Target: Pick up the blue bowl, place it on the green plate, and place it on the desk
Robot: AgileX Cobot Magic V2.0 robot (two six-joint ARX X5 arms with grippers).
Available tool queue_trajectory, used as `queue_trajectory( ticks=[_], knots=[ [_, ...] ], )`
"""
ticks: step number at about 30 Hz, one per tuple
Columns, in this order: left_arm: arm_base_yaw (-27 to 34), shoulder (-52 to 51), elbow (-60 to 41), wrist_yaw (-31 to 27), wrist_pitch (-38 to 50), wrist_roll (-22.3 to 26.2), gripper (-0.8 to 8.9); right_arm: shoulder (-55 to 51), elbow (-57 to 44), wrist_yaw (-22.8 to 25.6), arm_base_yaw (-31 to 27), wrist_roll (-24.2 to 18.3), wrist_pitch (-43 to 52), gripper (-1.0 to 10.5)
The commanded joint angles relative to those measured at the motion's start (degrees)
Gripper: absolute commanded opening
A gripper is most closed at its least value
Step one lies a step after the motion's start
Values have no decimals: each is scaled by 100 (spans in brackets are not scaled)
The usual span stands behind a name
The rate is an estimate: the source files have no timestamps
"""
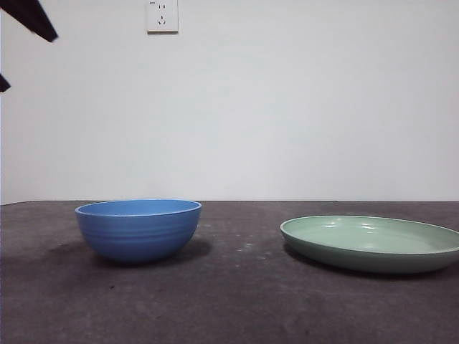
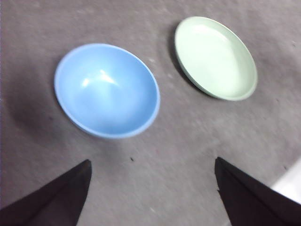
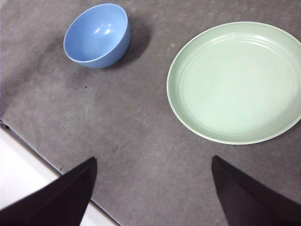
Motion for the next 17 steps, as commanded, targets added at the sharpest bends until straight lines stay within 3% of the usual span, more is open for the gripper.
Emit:
queue_trajectory(
  ticks=[1, 10, 17],
  knots=[
    [-61, 402, 299, -155, 133, -90, 401, 37, 101, 4, 24, -50, 31, 390],
    [-280, 2074, 1202, -1060, 120, -74, 403, 37, 101, 4, 24, -37, 31, 390],
    [-310, 3246, 1565, -1399, 323, 37, 403, 37, 101, 22, 24, -37, 35, 390]
  ],
)
